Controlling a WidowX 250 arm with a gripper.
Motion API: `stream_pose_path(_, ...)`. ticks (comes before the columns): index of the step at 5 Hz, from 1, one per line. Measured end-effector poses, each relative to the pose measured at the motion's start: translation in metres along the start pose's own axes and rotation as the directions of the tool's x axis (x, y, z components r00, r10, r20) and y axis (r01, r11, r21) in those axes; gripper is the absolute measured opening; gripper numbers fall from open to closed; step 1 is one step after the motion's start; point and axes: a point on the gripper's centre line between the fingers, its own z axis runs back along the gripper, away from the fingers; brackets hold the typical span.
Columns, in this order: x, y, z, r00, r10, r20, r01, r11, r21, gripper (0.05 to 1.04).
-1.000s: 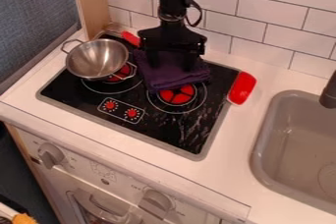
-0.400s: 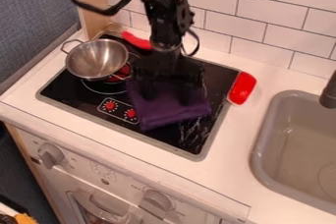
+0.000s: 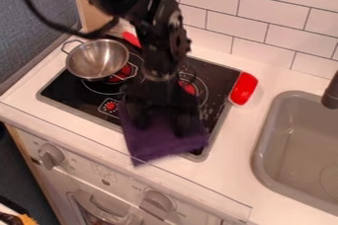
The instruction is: Move the towel to lower side of the stove
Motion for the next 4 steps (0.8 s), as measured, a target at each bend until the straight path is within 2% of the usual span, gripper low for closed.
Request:
stream_pose_path(2, -0.002, 0.002, 0.007, 1.000, -0.030, 0.004, 0.030, 1.000, 0.004, 0.999)
stream_pose_path(3, 0.015, 0.012, 0.028, 0.997, 0.005, 0.081, -0.006, 1.000, 0.018, 1.000)
stream_pose_path(4, 0.020, 0.015, 0.063, 0.986, 0.004, 0.165, -0.007, 1.000, 0.019, 1.000)
